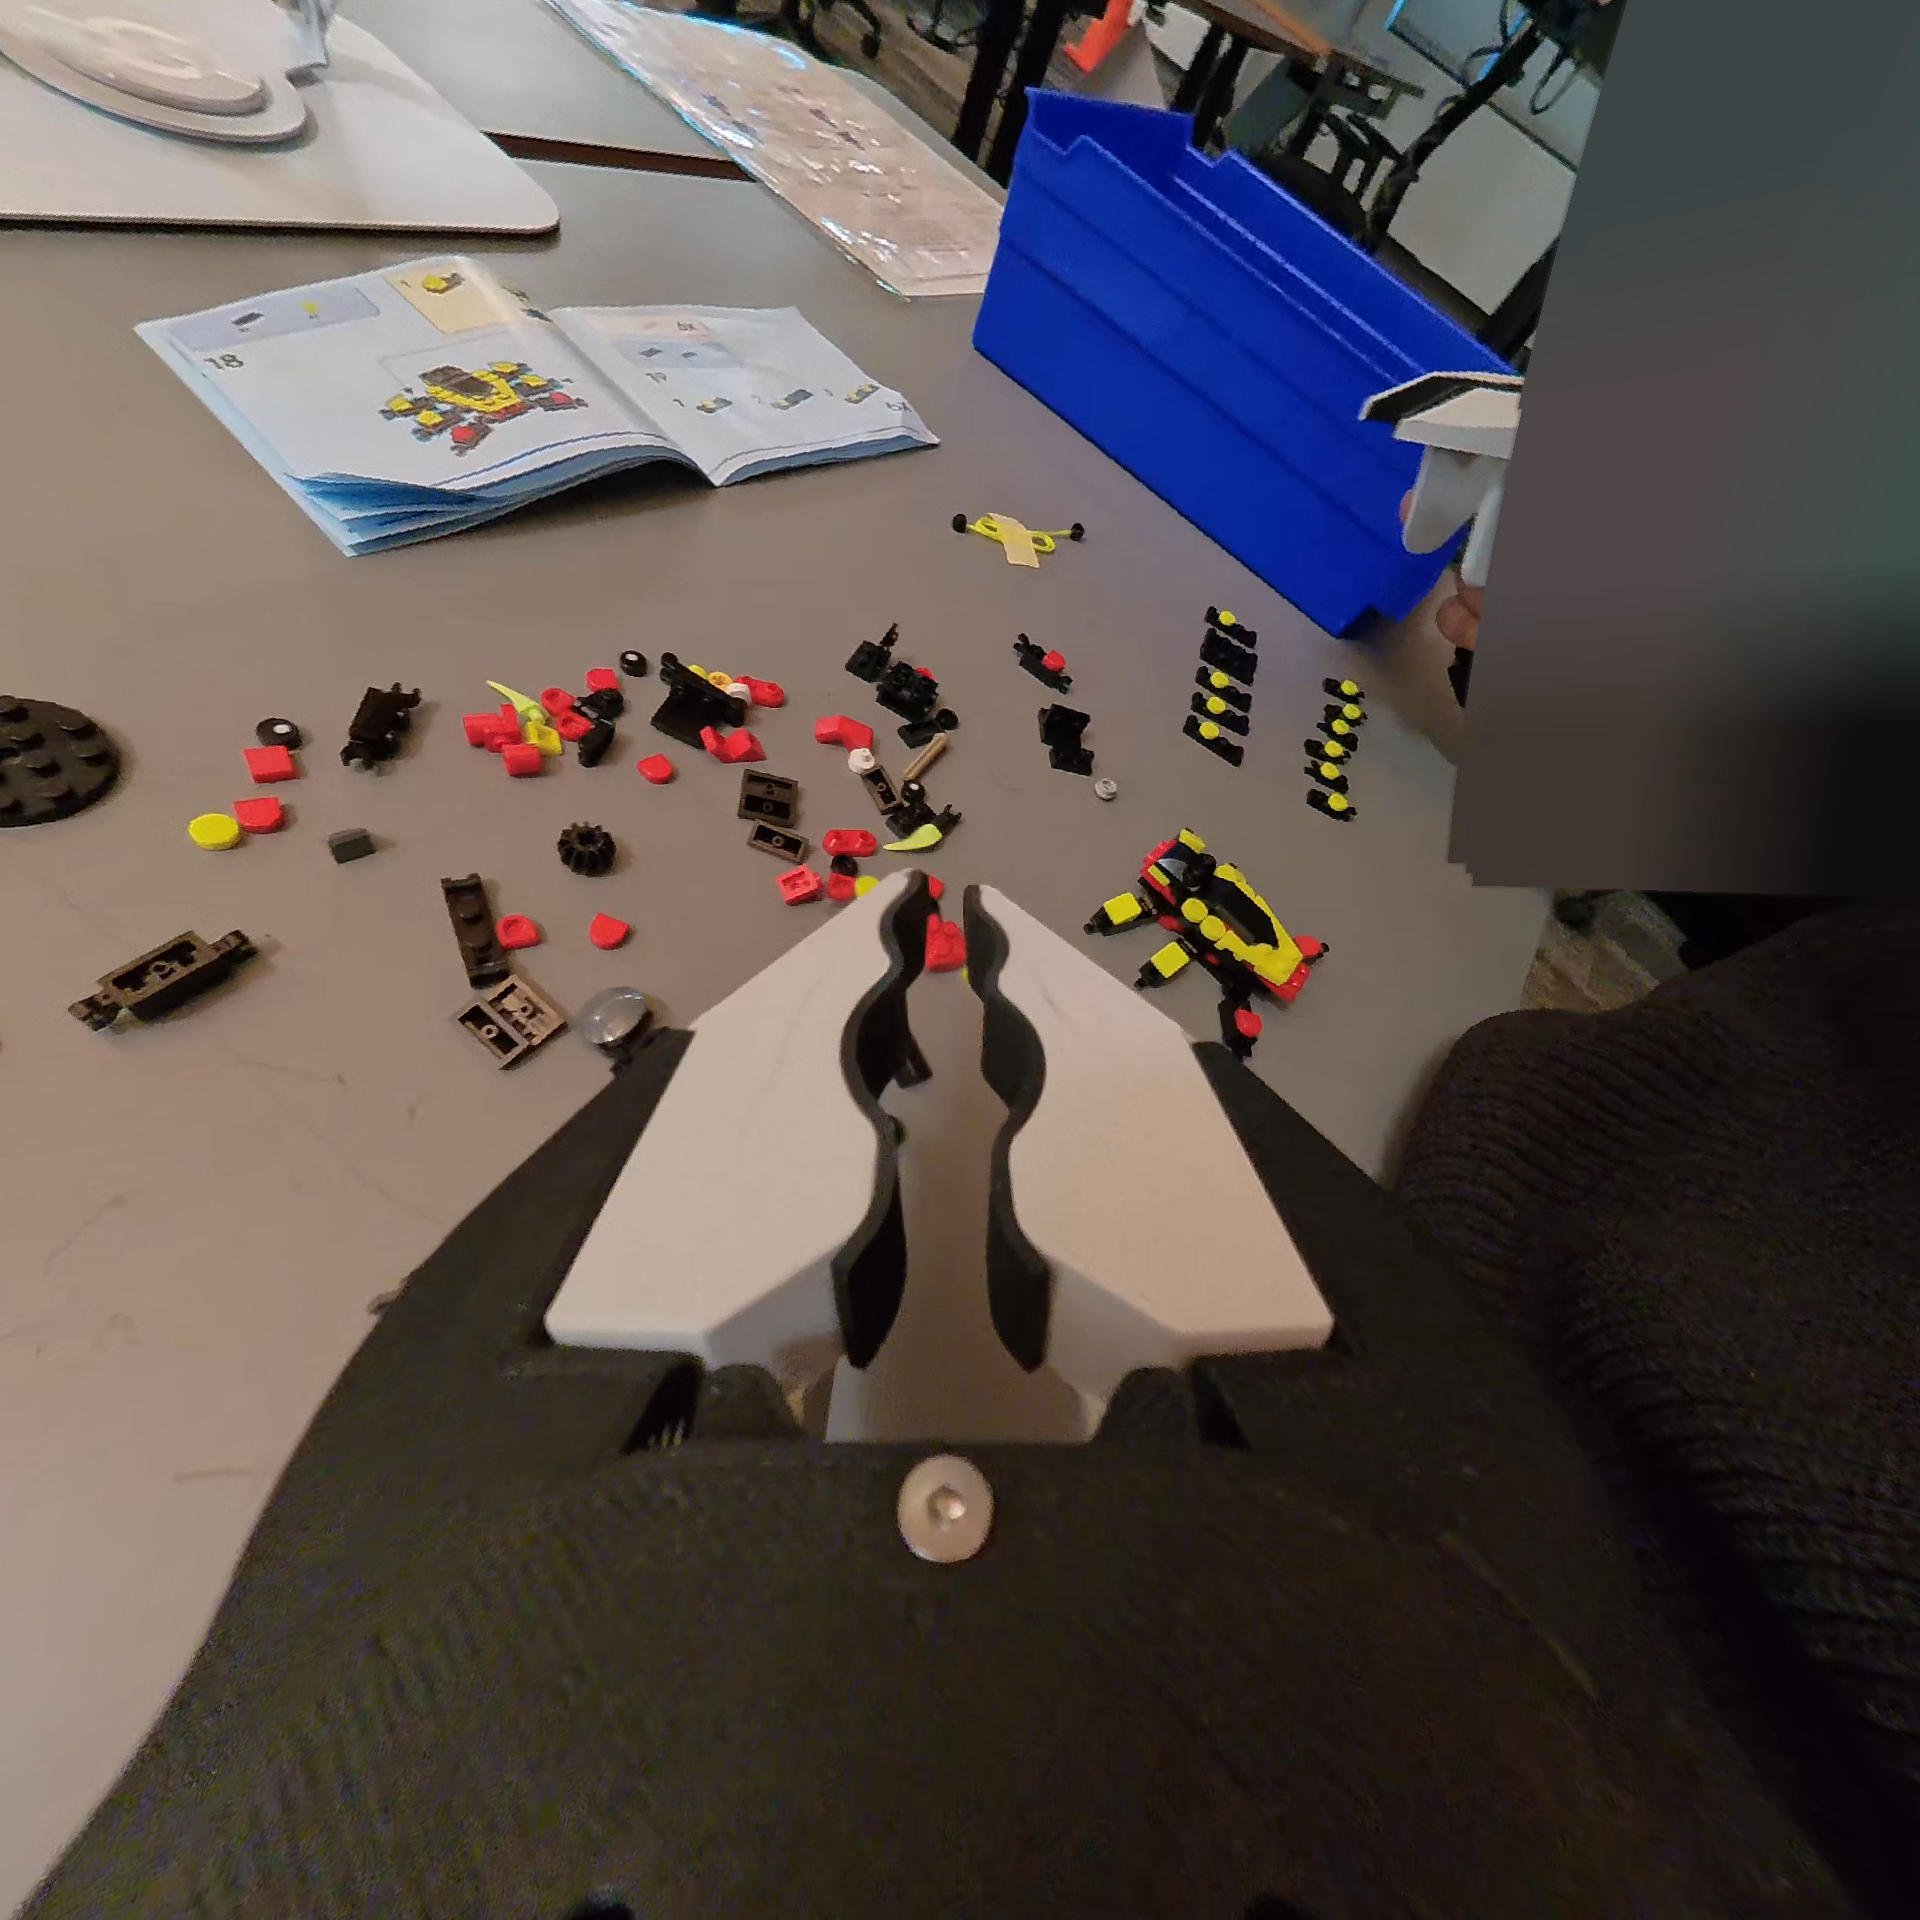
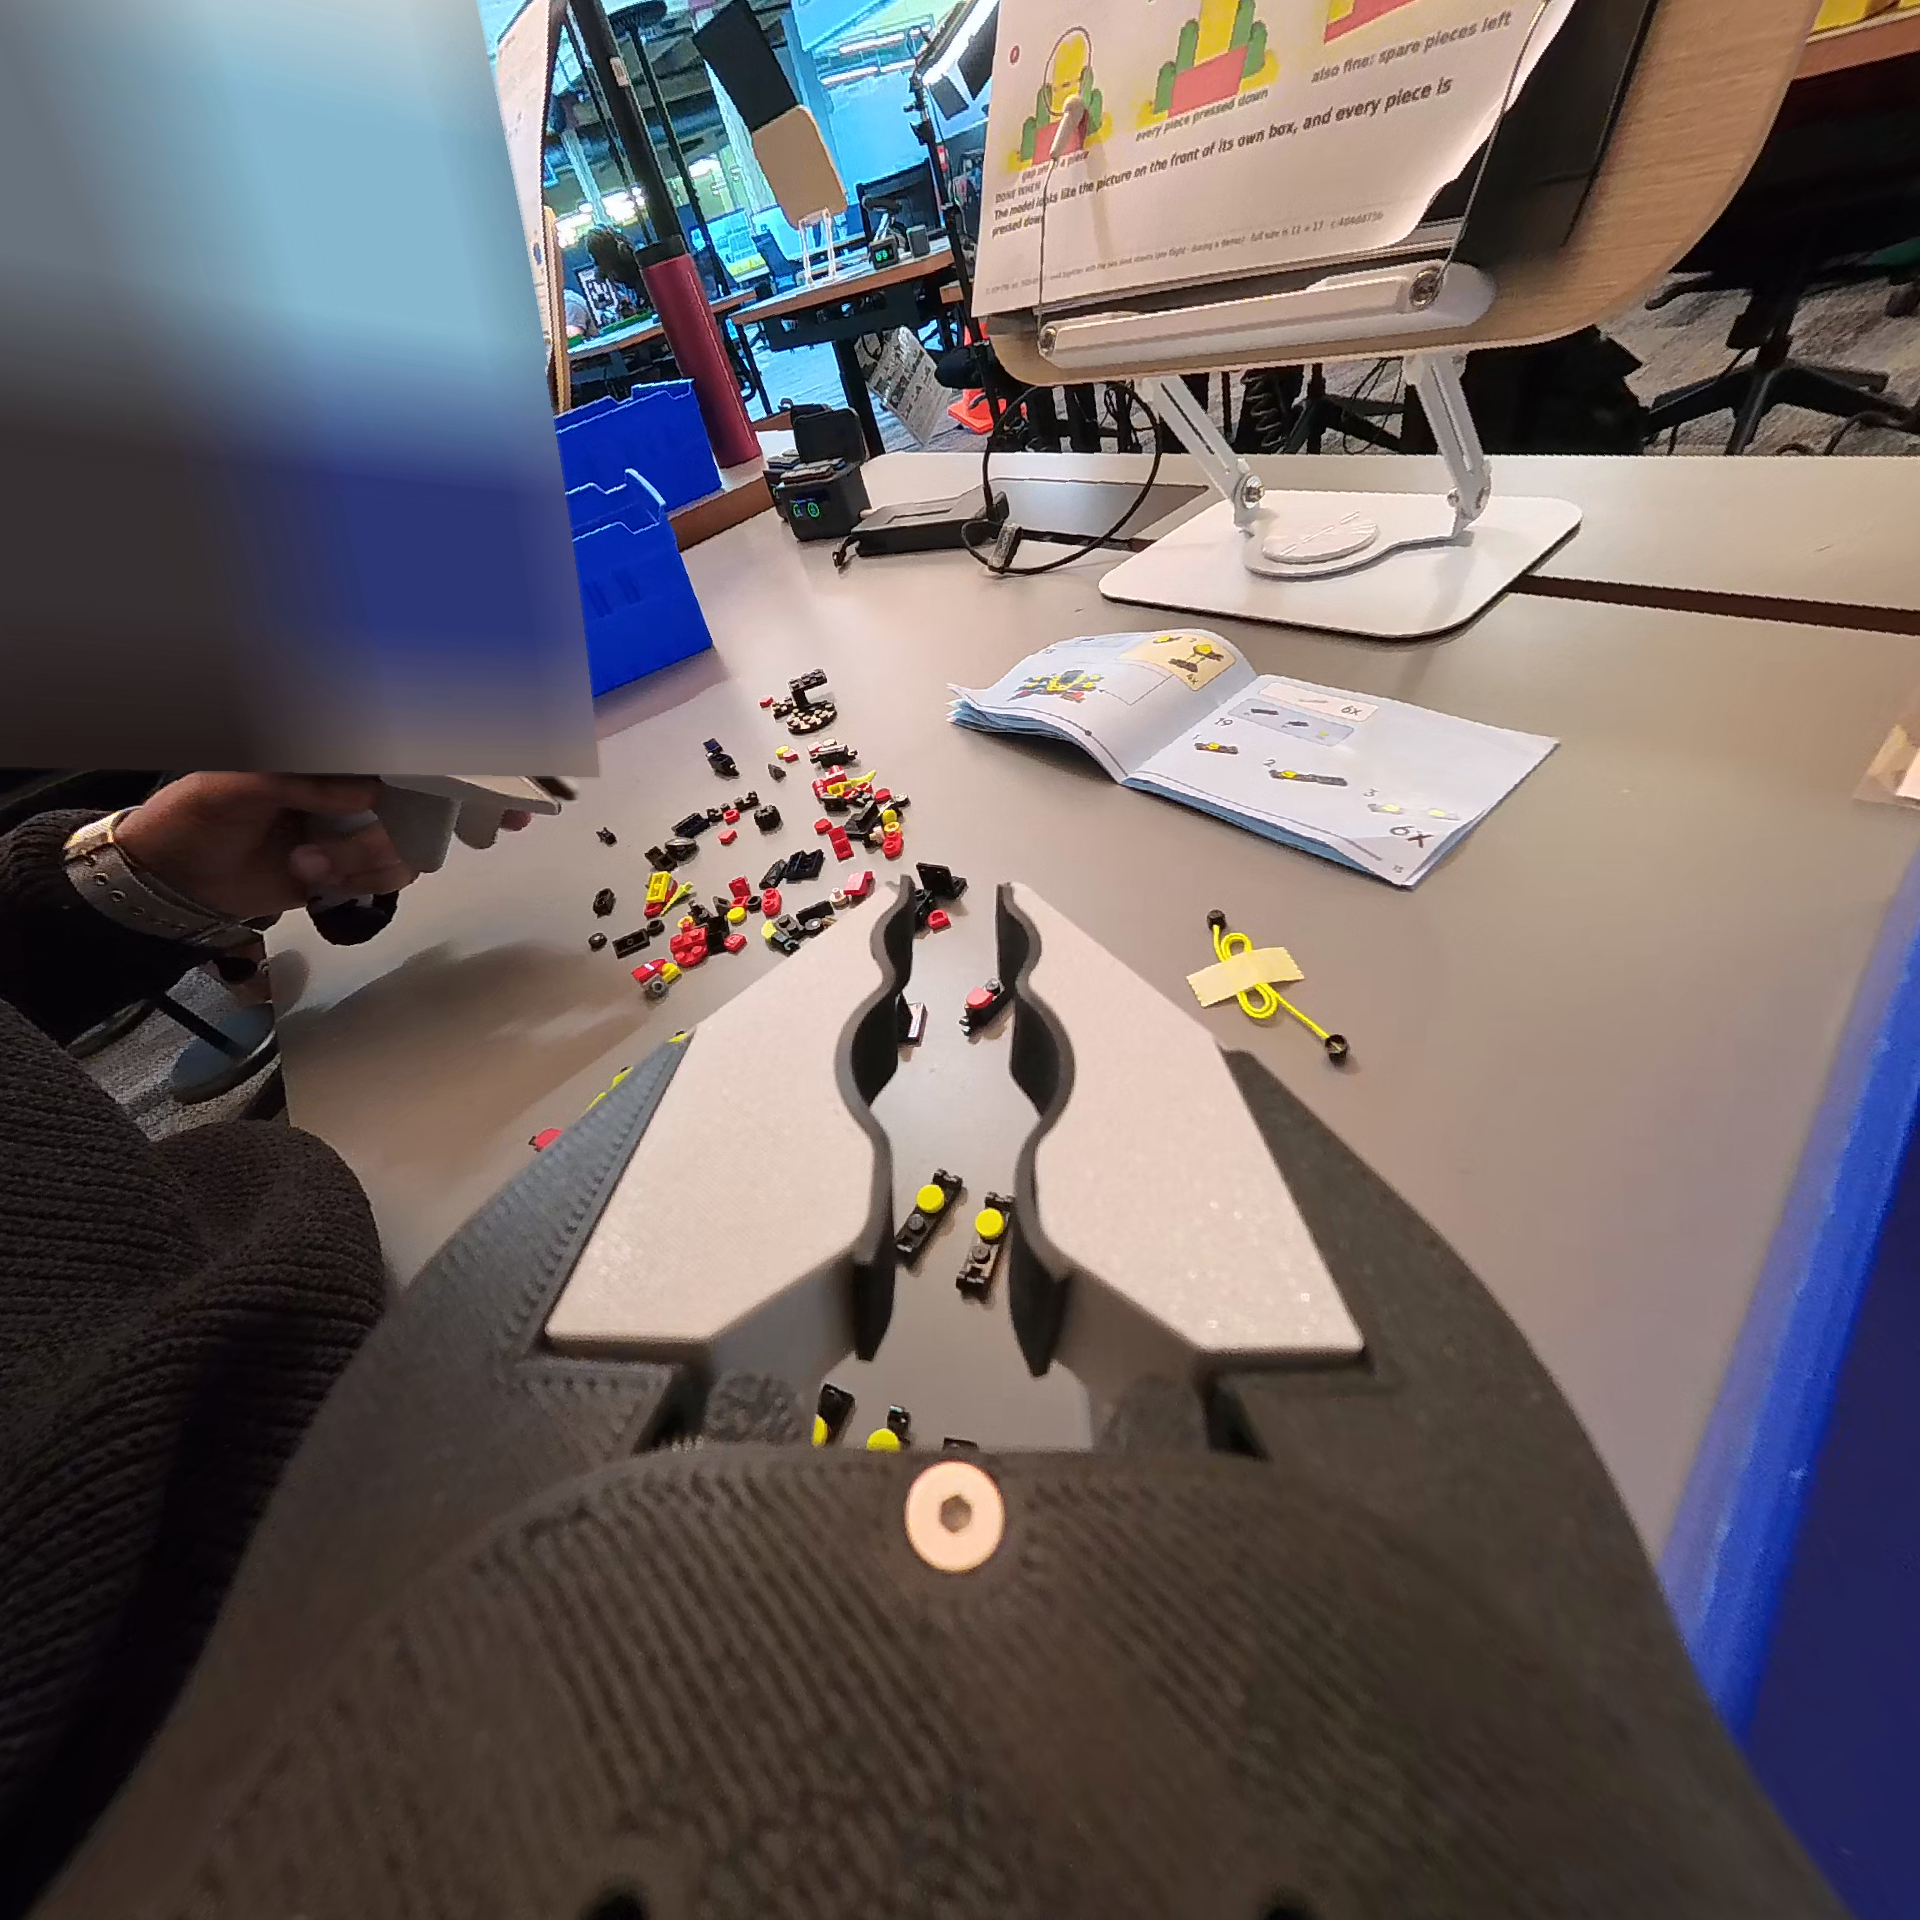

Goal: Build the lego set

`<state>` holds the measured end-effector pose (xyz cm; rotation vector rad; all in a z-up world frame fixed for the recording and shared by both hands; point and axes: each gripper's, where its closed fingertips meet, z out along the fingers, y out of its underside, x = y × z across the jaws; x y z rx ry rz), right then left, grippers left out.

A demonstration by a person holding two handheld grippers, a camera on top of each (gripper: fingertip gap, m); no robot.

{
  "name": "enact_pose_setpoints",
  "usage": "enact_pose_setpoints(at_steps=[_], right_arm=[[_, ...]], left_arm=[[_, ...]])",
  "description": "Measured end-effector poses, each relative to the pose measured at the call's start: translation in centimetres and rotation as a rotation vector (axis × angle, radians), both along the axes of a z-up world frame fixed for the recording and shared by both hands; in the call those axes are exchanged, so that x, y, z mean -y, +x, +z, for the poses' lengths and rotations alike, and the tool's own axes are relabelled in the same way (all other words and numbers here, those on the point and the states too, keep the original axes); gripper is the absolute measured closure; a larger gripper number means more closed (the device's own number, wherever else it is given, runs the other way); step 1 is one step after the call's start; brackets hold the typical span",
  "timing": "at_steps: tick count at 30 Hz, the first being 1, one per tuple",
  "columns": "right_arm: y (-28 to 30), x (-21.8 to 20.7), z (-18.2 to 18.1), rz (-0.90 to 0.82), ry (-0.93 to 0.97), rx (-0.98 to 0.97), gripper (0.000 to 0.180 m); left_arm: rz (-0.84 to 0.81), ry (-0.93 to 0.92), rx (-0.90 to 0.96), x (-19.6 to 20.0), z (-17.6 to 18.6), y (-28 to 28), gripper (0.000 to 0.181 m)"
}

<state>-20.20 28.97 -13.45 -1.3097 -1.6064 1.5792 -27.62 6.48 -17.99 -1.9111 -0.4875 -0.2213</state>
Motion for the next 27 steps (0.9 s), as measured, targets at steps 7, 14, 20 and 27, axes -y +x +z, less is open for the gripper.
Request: enact_pose_setpoints(at_steps=[7,14,20,27], right_arm=[[0.0,-0.1,0.0,-0.001,-0.005,0.002,0.166],[0.0,-0.1,-0.1,-0.001,-0.007,0.003,0.166],[0.0,-0.1,0.0,-0.003,-0.009,0.002,0.166],[-0.1,-0.2,-0.1,-0.001,-0.012,0.006,0.166]], left_arm=[[-0.049,-0.013,-0.038,-0.4,0.0,0.9,0.181],[0.008,0.043,-0.108,0.1,1.5,-0.2,0.181],[0.495,0.036,-0.339,6.2,4.1,-7.9,0.173],[0.541,-0.106,-0.097,5.8,-0.5,-8.9,0.08]])
